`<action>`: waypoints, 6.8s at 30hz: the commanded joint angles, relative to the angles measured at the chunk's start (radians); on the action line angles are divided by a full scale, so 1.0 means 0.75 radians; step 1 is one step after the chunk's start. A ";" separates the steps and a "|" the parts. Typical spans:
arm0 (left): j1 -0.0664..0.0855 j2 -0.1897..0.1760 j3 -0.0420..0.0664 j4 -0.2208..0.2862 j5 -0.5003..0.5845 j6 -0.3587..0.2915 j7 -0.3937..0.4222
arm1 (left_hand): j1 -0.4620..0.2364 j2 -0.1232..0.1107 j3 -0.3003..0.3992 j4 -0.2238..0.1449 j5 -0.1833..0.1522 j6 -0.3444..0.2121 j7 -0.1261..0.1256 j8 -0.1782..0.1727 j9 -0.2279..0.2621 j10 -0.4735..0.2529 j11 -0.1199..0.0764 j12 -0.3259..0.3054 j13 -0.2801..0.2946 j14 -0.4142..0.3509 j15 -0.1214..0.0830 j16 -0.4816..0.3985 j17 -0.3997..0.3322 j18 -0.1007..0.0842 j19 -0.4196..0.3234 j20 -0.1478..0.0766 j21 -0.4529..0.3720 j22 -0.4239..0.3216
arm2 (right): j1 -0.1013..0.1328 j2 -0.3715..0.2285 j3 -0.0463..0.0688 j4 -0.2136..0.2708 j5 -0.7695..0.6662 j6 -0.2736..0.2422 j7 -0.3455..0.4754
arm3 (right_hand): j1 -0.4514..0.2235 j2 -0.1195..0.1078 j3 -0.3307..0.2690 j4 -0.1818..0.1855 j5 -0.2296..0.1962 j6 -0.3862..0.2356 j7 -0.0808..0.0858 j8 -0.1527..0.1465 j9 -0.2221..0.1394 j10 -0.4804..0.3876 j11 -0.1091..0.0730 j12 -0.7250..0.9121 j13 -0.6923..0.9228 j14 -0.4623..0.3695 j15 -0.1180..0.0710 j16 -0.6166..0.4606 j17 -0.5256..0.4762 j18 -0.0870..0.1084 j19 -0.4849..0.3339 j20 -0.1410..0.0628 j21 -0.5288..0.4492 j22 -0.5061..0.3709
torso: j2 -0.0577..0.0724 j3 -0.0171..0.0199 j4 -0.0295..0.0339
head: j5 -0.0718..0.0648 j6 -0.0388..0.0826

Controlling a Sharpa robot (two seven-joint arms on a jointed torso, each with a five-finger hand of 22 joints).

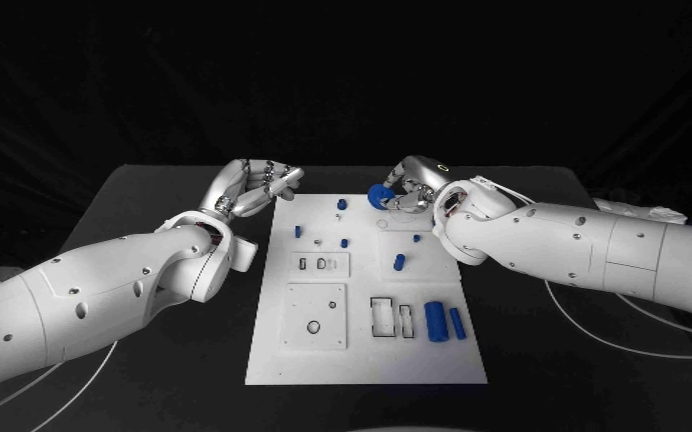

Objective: Assemble the parts on the task board

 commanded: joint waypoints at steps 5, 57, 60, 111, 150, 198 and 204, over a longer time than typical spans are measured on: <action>0.001 0.004 0.001 0.000 0.004 0.008 0.009 | 0.015 0.001 -0.010 -0.001 0.008 0.001 0.006 -0.005 0.002 -0.003 0.002 -0.002 -0.002 -0.012 0.001 -0.007 -0.002 0.025 -0.005 0.001 -0.005 -0.002 | 0.003 0.052 0.001 0.000 0.022 0.002 0.065 | 0.000 0.001 0.012 -0.001 -0.012 0.030 -0.027 0.005 0.037 0.142 -0.006 0.005 0.351 0.139 -0.006 0.005 0.351 -0.009 0.137 -0.008 0.006 0.351 | 0.000 -0.0001 0.0017 | 0.004 -0.001; 0.002 -0.020 0.002 0.019 0.004 -0.009 0.004 | 0.015 0.003 -0.011 0.000 0.008 0.001 0.006 -0.007 0.002 -0.002 0.003 -0.002 -0.004 -0.013 0.002 -0.007 -0.003 0.026 -0.005 0.002 -0.008 -0.003 | -0.072 0.300 0.001 -0.230 -0.097 0.129 0.070 | -0.011 0.009 0.023 -0.002 -0.047 0.022 -0.022 -0.008 0.040 0.142 -0.001 0.005 0.351 0.139 -0.002 0.005 0.351 -0.009 0.137 -0.005 0.006 0.351 | -0.001 -0.0015 -0.0006 | 0.050 -0.004; 0.003 -0.019 0.002 0.018 0.004 -0.009 0.004 | 0.015 0.003 -0.011 0.000 0.008 0.001 0.006 -0.007 0.002 -0.002 0.003 -0.002 -0.004 -0.013 0.002 -0.007 -0.003 0.026 -0.005 0.002 -0.008 -0.003 | -0.072 0.303 0.001 -0.230 -0.098 0.132 0.070 | -0.012 0.009 0.024 -0.002 -0.051 0.021 -0.021 -0.009 0.040 0.142 -0.001 0.005 0.351 0.139 -0.001 0.005 0.351 -0.009 0.137 -0.005 0.006 0.351 | -0.002 -0.0012 -0.0005 | 0.050 -0.005; -0.001 0.036 0.001 -0.044 0.004 0.016 0.010 | 0.017 0.006 -0.012 -0.001 0.009 0.002 0.006 -0.009 0.003 -0.002 0.003 -0.002 -0.007 -0.013 0.002 -0.008 -0.005 0.026 -0.004 0.002 -0.011 -0.006 | 0.099 -0.164 -0.003 0.185 0.482 0.028 0.409 | -0.118 0.038 0.012 0.031 -0.225 -0.153 -0.052 -0.010 -0.004 0.142 -0.026 0.005 0.351 0.139 -0.018 0.005 0.351 -0.009 0.137 -0.015 0.006 0.351 | -0.020 0.0040 -0.0215 | -0.018 -0.003; -0.029 0.020 0.001 -0.051 0.004 0.027 0.012 | 0.019 0.009 -0.011 -0.001 0.010 0.001 0.007 -0.011 0.004 -0.003 0.003 -0.002 -0.008 -0.014 0.002 -0.008 -0.006 0.026 -0.004 0.003 -0.014 -0.007 | -0.109 -0.258 -0.010 -0.067 0.541 0.169 0.488 | 0.040 0.049 -0.049 0.020 -0.411 -0.188 -0.105 -0.053 -0.043 0.142 -0.084 0.005 0.351 0.139 -0.069 0.005 0.351 -0.009 0.137 -0.066 0.006 0.351 | -0.030 0.0191 -0.0382 | -0.096 -0.022; -0.029 -0.003 0.001 -0.037 0.004 0.022 0.010 | 0.021 0.011 -0.012 -0.001 0.011 0.001 0.007 -0.013 0.004 -0.003 0.003 -0.002 -0.010 -0.015 0.003 -0.009 -0.007 0.026 -0.004 0.003 -0.016 -0.008 | -0.135 -0.156 -0.010 -0.190 0.484 0.213 0.388 | 0.126 0.090 -0.020 -0.020 -0.342 -0.159 -0.113 -0.051 -0.057 0.142 -0.093 0.005 0.351 0.139 -0.080 0.005 0.351 -0.009 0.137 -0.079 0.006 0.351 | -0.030 0.0223 -0.0387 | -0.080 -0.025; -0.029 -0.004 0.001 -0.037 0.004 0.023 0.009 | 0.021 0.011 -0.012 -0.001 0.011 0.001 0.007 -0.013 0.004 -0.003 0.003 -0.002 -0.010 -0.015 0.003 -0.009 -0.007 0.026 -0.004 0.003 -0.016 -0.008 | -0.135 -0.155 -0.009 -0.189 0.484 0.210 0.386 | 0.126 0.090 -0.019 -0.021 -0.340 -0.157 -0.112 -0.050 -0.057 0.142 -0.092 0.005 0.351 0.139 -0.080 0.005 0.351 -0.009 0.137 -0.079 0.006 0.351 | -0.030 0.0220 -0.0378 | -0.081 -0.026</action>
